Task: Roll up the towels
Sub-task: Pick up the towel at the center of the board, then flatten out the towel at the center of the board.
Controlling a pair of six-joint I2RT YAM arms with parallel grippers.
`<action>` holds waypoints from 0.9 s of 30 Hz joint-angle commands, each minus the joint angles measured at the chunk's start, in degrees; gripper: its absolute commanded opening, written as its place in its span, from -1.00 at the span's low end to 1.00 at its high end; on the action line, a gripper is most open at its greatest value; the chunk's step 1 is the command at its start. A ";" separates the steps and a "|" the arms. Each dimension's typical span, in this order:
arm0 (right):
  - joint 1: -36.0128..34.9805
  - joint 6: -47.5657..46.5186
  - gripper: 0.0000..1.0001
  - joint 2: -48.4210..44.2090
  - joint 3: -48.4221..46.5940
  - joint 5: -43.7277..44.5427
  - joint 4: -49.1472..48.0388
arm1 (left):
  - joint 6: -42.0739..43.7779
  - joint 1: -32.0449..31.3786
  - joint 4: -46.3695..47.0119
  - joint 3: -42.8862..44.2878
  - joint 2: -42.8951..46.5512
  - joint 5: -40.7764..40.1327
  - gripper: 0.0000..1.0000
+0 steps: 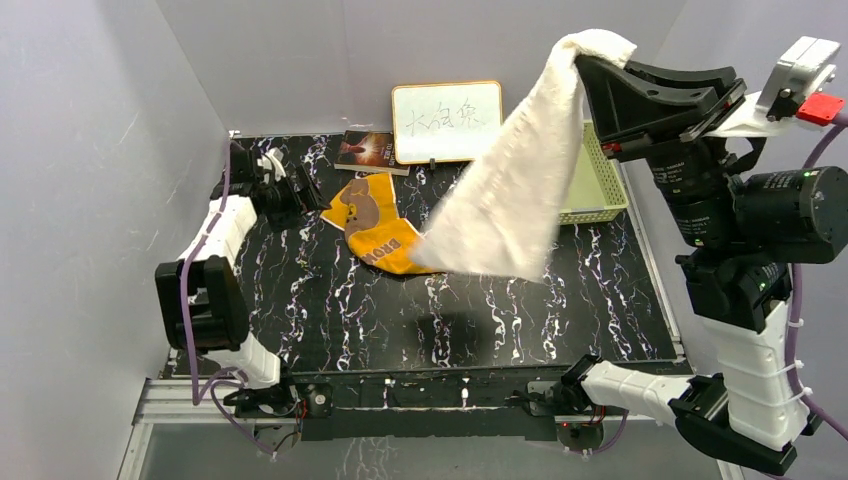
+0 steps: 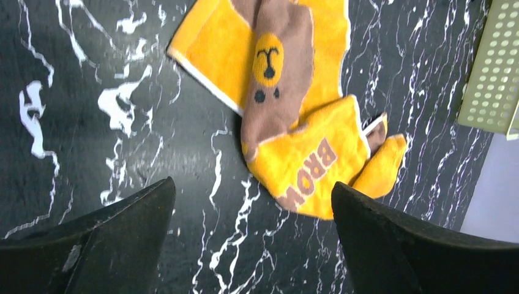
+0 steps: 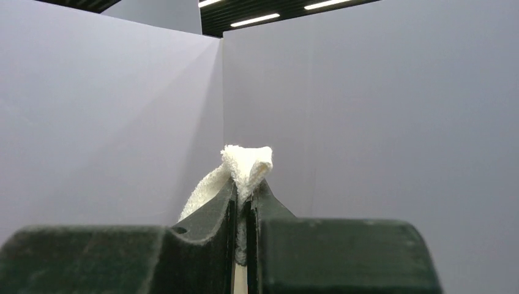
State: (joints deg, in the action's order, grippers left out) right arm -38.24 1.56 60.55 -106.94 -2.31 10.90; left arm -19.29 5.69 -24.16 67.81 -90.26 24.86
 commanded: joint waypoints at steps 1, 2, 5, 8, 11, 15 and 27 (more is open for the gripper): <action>-0.01 -1.49 -1.00 3.99 -0.18 0.80 2.93 | -2.23 -2.92 3.34 6.19 -3.27 0.76 0.97; -0.04 -1.42 -1.00 3.71 1.52 0.98 2.86 | -2.32 -4.23 3.74 7.26 -4.71 0.26 0.97; 0.01 -0.71 -1.00 2.81 9.36 1.37 3.17 | -1.33 -9.53 5.13 9.18 -9.55 -2.60 0.97; -0.02 1.35 -1.00 2.38 15.19 -0.01 4.83 | -0.96 -14.48 6.00 10.15 -16.47 -6.01 0.97; -0.01 3.38 -1.00 0.77 19.65 -1.42 4.55 | -1.96 -16.85 5.52 11.33 -23.91 -12.72 0.89; -0.06 2.86 -1.00 0.26 19.59 -1.20 6.49 | -2.39 -17.34 6.43 11.13 -26.48 -17.58 -0.07; -0.02 1.65 -1.00 2.28 21.51 -2.83 4.75 | 4.82 0.08 -7.06 13.83 0.96 -26.92 -1.00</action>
State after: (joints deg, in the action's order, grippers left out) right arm -38.24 3.25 62.63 -85.69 -3.46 21.65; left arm -17.50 -3.05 -24.34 79.37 -102.83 2.31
